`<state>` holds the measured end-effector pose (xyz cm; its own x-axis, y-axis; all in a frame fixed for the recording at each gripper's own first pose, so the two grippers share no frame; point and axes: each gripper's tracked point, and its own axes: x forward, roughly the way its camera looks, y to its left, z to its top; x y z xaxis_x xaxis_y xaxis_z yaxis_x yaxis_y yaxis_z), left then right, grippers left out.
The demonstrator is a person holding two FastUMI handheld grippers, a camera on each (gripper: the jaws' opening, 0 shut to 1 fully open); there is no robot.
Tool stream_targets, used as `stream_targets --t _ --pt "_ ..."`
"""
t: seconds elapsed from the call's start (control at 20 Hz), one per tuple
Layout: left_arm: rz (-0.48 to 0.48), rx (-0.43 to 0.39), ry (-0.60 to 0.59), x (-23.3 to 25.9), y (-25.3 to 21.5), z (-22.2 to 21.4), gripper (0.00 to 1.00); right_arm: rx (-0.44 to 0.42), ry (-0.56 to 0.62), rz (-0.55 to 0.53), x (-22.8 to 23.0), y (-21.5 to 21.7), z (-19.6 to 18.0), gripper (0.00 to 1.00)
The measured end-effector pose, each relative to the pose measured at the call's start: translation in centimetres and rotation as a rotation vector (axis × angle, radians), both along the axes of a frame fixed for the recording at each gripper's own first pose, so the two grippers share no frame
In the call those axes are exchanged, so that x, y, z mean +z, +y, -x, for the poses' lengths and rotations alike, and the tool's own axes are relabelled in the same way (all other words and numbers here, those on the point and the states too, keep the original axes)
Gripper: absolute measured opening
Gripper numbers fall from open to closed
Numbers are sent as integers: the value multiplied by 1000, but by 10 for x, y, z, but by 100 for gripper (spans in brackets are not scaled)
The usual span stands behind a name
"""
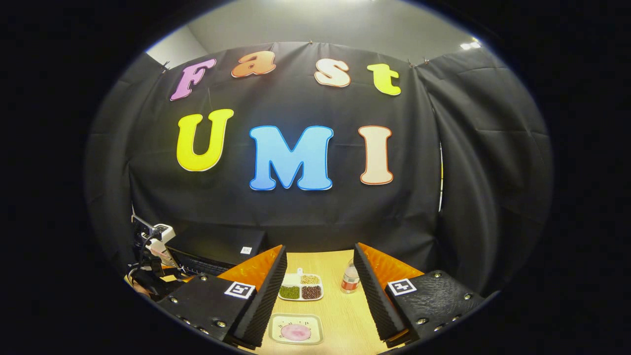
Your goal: Open the electric oven with the left hand, put the food in, and close the electric oven.
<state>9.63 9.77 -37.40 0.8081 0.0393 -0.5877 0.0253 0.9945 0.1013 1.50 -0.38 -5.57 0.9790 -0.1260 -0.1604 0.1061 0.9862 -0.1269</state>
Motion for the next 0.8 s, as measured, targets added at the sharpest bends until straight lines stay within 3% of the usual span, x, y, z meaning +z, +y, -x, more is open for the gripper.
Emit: stream_targets --t 0.05,0.4,0.55,0.8 --pt "-2 -2 12 -5 0 11 95 -2 0 -1 -1 -1 2 83" --pt "-7 -4 101 -40 -1 44 95 9 20 -2 -9 8 12 83" --pt "23 30 152 -59 5 59 95 15 29 -17 -11 12 16 83" --pt "21 53 -2 6 11 46 95 10 75 -25 -27 5 15 83"
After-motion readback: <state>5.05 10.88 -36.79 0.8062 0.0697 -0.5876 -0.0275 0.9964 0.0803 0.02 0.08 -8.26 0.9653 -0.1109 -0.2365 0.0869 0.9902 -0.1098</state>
